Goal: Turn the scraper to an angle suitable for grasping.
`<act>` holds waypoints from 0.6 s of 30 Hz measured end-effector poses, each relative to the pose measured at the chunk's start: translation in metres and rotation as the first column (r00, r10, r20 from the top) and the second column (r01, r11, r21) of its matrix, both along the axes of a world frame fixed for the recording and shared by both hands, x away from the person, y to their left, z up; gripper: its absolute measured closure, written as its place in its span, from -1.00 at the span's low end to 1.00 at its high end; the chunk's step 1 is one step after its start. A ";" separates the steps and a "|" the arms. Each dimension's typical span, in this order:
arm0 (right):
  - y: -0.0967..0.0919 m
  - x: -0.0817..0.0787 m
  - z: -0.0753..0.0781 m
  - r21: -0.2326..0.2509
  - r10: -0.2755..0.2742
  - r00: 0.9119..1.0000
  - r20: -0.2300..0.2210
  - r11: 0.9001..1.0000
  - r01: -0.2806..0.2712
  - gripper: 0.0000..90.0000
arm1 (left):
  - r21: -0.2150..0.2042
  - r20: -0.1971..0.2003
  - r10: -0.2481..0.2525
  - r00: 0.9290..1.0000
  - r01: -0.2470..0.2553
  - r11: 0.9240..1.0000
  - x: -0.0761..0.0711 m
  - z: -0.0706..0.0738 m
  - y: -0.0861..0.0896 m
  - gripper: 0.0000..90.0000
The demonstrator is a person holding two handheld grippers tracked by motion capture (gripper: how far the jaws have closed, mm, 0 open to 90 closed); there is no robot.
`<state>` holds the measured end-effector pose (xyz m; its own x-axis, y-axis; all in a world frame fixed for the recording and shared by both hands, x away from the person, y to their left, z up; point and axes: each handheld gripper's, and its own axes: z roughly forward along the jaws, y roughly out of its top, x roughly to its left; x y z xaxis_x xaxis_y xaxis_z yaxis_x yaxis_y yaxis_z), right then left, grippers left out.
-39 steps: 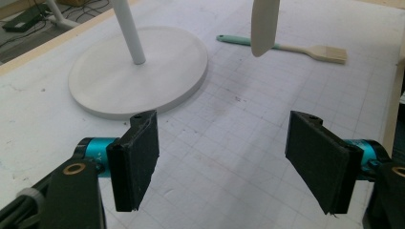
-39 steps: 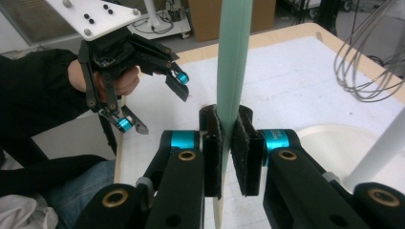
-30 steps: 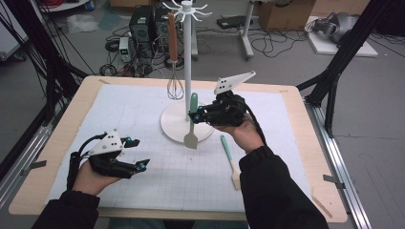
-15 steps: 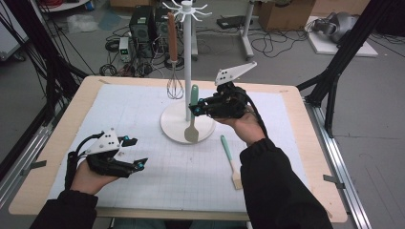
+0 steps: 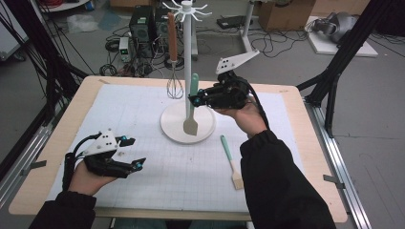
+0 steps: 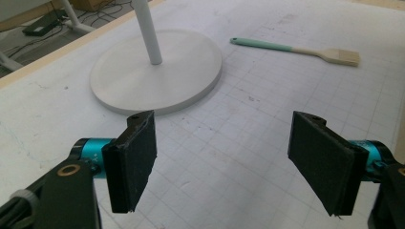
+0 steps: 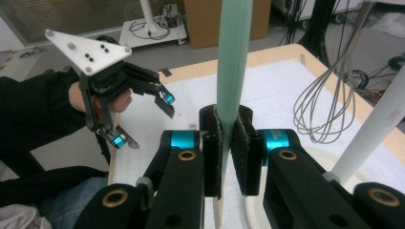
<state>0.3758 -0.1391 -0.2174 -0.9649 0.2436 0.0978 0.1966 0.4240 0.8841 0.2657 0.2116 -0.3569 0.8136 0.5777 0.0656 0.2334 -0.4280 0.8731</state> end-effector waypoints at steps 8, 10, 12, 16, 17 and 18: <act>0.001 0.001 0.014 -0.005 -0.002 1.000 0.024 1.000 0.002 0.85 | -0.004 0.001 0.001 1.000 -0.001 1.000 0.000 0.000 0.001 -0.44; 0.001 0.001 0.016 -0.007 -0.004 1.000 0.024 1.000 0.005 0.85 | -0.006 0.002 0.000 1.000 0.000 1.000 0.000 0.000 0.001 -0.44; 0.001 0.002 0.018 -0.012 -0.004 1.000 0.025 1.000 0.005 0.85 | -0.006 0.002 0.001 1.000 -0.001 1.000 0.000 0.001 0.001 -0.44; 0.001 0.003 0.021 -0.008 -0.009 1.000 0.029 1.000 0.009 0.85 | -0.007 0.003 0.001 1.000 -0.001 1.000 0.000 0.002 0.002 -0.44; 0.001 0.003 0.022 -0.009 -0.011 1.000 0.028 1.000 0.011 0.85 | -0.009 0.002 0.001 1.000 -0.001 1.000 0.000 0.002 0.002 -0.44; 0.001 0.003 0.023 -0.009 -0.006 1.000 0.029 1.000 0.006 0.85 | -0.008 0.003 0.003 1.000 -0.003 1.000 0.000 0.002 0.003 -0.44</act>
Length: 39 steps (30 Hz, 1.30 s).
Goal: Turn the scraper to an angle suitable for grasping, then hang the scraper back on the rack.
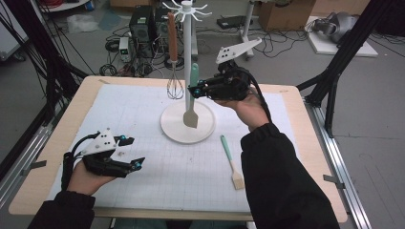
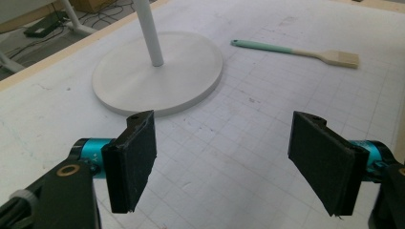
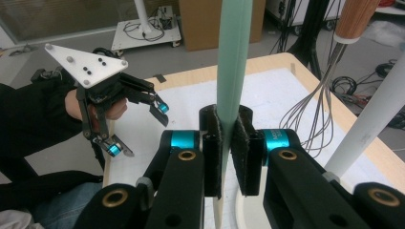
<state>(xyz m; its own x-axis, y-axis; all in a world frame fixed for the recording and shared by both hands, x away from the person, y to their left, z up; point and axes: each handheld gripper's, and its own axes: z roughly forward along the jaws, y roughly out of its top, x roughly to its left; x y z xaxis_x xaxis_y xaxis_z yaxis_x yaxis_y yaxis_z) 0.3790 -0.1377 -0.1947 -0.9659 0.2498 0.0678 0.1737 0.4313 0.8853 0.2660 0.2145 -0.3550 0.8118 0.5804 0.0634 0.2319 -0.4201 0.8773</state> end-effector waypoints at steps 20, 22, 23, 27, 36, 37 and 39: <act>0.000 0.004 0.011 -0.009 -0.016 1.000 0.005 1.000 0.016 0.85 | -0.005 -0.001 0.006 1.000 -0.006 1.000 0.001 0.000 0.003 -0.45; 0.000 0.004 0.012 -0.012 -0.013 1.000 0.007 1.000 0.013 0.85 | -0.008 0.001 0.007 1.000 -0.007 1.000 0.001 0.001 0.003 -0.45; 0.000 0.004 0.013 -0.014 -0.018 1.000 0.008 1.000 0.018 0.85 | -0.007 0.001 0.007 1.000 -0.007 1.000 0.001 0.001 0.003 -0.45; 0.000 0.005 0.016 -0.016 -0.023 1.000 0.009 1.000 0.023 0.85 | -0.009 0.002 0.008 1.000 -0.008 1.000 0.001 0.001 0.003 -0.45; 0.001 0.009 0.020 -0.026 -0.016 1.000 0.007 1.000 0.017 0.85 | -0.008 0.001 0.003 1.000 -0.003 1.000 0.001 0.000 0.002 -0.45; 0.001 0.009 0.020 -0.026 -0.017 1.000 0.007 1.000 0.017 0.85 | -0.009 0.000 0.004 1.000 -0.004 1.000 0.001 0.000 0.002 -0.45; 0.001 0.010 0.020 -0.026 -0.020 1.000 0.005 0.999 0.020 0.85 | -0.008 0.001 0.002 1.000 -0.002 1.000 0.001 0.000 0.002 -0.45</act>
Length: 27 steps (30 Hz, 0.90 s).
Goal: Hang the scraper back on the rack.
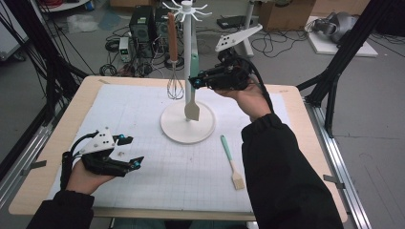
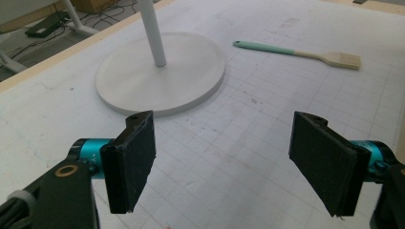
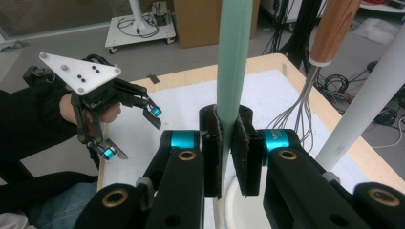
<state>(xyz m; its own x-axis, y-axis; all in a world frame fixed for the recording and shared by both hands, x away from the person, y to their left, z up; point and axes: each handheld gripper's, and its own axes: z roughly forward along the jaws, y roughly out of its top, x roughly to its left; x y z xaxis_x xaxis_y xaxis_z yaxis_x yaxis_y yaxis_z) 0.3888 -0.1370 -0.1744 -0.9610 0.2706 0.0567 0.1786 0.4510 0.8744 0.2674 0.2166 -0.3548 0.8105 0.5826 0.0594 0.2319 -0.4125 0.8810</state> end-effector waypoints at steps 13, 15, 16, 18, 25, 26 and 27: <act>0.002 0.004 0.003 -0.002 0.001 1.000 0.000 1.000 -0.001 0.85 | -0.001 0.002 0.001 1.000 -0.001 1.000 0.000 0.001 0.001 -0.45; 0.002 0.005 0.005 -0.004 -0.001 1.000 0.003 1.000 0.001 0.85 | -0.001 0.002 0.000 1.000 0.000 1.000 0.000 0.001 0.001 -0.45; 0.002 0.006 0.005 -0.003 -0.002 1.000 0.003 1.000 0.002 0.85 | -0.003 0.002 0.001 1.000 -0.001 1.000 0.000 0.001 0.001 -0.45; 0.002 0.006 0.007 -0.009 -0.001 1.000 0.006 1.000 0.001 0.85 | -0.005 0.002 0.001 1.000 -0.001 1.000 0.000 0.001 0.001 -0.45; 0.004 0.009 0.016 -0.021 -0.001 1.000 0.017 1.000 0.001 0.85 | -0.004 0.004 -0.001 1.000 0.001 1.000 0.000 0.001 0.002 -0.45; 0.004 0.010 0.017 -0.025 -0.004 1.000 0.018 1.000 0.005 0.85 | -0.003 0.006 0.002 1.000 -0.002 1.000 0.000 0.002 0.002 -0.45; 0.005 0.011 0.018 -0.026 -0.005 1.000 0.015 1.000 0.006 0.85 | -0.005 0.005 0.002 1.000 -0.002 1.000 0.000 0.002 0.002 -0.45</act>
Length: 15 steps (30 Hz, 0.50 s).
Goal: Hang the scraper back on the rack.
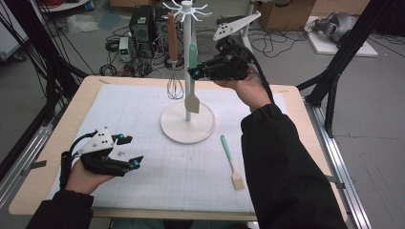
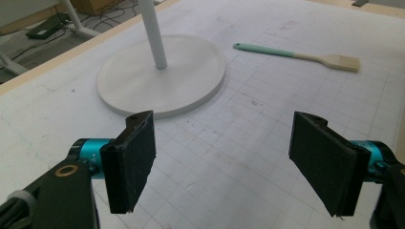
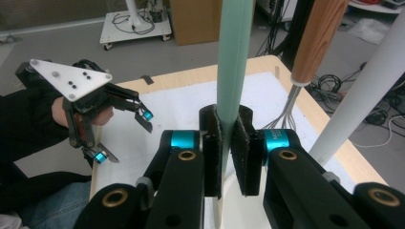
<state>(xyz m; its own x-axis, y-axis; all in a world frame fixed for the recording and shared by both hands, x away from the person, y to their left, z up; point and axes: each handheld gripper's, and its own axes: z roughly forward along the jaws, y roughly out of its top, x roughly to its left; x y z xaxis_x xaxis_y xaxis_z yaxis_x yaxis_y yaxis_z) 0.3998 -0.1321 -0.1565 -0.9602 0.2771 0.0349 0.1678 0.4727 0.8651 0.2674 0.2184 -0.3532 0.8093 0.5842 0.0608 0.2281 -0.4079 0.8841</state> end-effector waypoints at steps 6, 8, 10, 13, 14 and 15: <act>0.004 0.006 0.006 -0.009 -0.004 1.000 0.004 1.000 0.004 0.85 | -0.001 -0.003 0.000 1.000 0.000 1.000 0.000 0.000 0.001 -0.45; 0.005 0.009 0.007 -0.007 -0.006 1.000 0.001 1.000 0.006 0.85 | -0.002 -0.004 0.002 1.000 -0.002 1.000 0.000 0.000 0.001 -0.45; 0.006 0.012 0.007 -0.014 -0.009 1.000 0.001 1.000 0.009 0.85 | 0.000 0.000 0.002 1.000 -0.002 1.000 0.000 0.000 0.001 -0.45; 0.008 0.015 0.008 -0.018 -0.009 1.000 0.003 1.000 0.009 0.85 | -0.004 0.000 0.003 1.000 -0.003 1.000 0.001 0.000 0.001 -0.45; 0.009 0.016 0.009 -0.020 -0.010 1.000 0.003 1.000 0.010 0.85 | -0.004 -0.001 0.004 1.000 -0.004 1.000 0.001 0.000 0.001 -0.45; 0.010 0.017 0.010 -0.022 -0.009 1.000 0.001 1.000 0.009 0.85 | -0.004 -0.002 0.004 1.000 -0.004 1.000 0.001 0.000 0.001 -0.45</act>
